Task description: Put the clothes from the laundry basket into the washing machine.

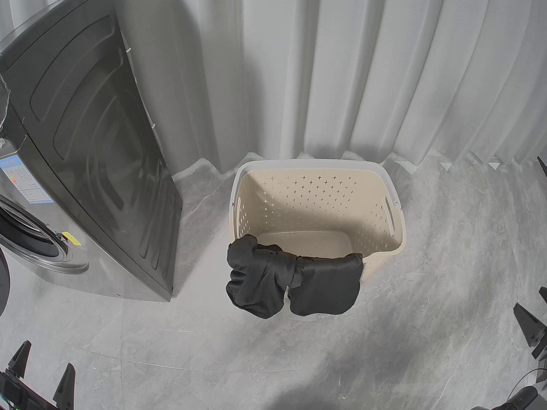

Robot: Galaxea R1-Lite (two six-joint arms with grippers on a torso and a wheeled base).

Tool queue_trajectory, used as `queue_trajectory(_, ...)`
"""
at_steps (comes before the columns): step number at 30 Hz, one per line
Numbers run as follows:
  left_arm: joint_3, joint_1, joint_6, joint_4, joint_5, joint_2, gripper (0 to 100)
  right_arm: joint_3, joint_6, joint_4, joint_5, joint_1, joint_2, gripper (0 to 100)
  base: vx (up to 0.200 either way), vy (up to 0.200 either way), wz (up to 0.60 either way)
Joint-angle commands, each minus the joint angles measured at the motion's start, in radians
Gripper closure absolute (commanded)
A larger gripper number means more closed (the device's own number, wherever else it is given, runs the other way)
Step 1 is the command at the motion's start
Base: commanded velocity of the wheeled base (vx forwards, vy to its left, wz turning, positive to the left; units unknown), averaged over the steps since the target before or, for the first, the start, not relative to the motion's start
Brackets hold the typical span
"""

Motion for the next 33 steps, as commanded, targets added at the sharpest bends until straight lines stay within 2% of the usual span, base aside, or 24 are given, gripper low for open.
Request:
queue_trajectory(1, 0.015, 0.000, 0.004, 0.000, -0.001, -0.009, 0, -0.013, 0.012, -0.156, 0.027, 0.110, 0.493, 0, 0.200, 0.000, 0.00)
queue_trajectory(8, 0.015, 0.000, 0.004, 0.000, -0.003, -0.009, 0, -0.024, 0.120, -0.345, 0.014, 0.224, 0.800, 0, 0.029, 0.000, 0.00)
queue_trajectory(11, 0.015, 0.000, 0.003, 0.000, -0.003, -0.009, 0, -0.019, 0.138, -0.399, -0.019, 0.270, 0.883, 0, 0.000, 0.000, 0.00)
queue_trajectory(13, 0.015, 0.000, 0.001, 0.000, -0.003, -0.009, 0, -0.021, 0.144, -0.400, -0.049, 0.313, 0.907, 0, 0.000, 0.000, 0.00)
queue_trajectory(16, 0.015, 0.000, 0.004, 0.000, -0.004, -0.009, 0, -0.035, 0.172, -0.405, -0.072, 0.367, 0.941, 0, 0.000, 0.000, 0.00)
queue_trajectory(26, 0.015, 0.000, 0.003, 0.000, -0.004, -0.009, 0, -0.151, 0.309, -0.405, -0.166, 0.517, 1.090, 0, 0.000, 0.000, 0.00)
queue_trajectory(30, 0.015, 0.000, 0.003, 0.000, -0.004, -0.009, 0, -0.168, 0.328, -0.405, -0.181, 0.552, 1.125, 0, 0.000, 0.000, 0.00)
queue_trajectory(33, 0.015, 0.000, -0.002, 0.000, -0.001, -0.009, 0, -0.194, 0.332, -0.408, -0.218, 0.588, 1.189, 0, 0.000, 0.000, 0.00)
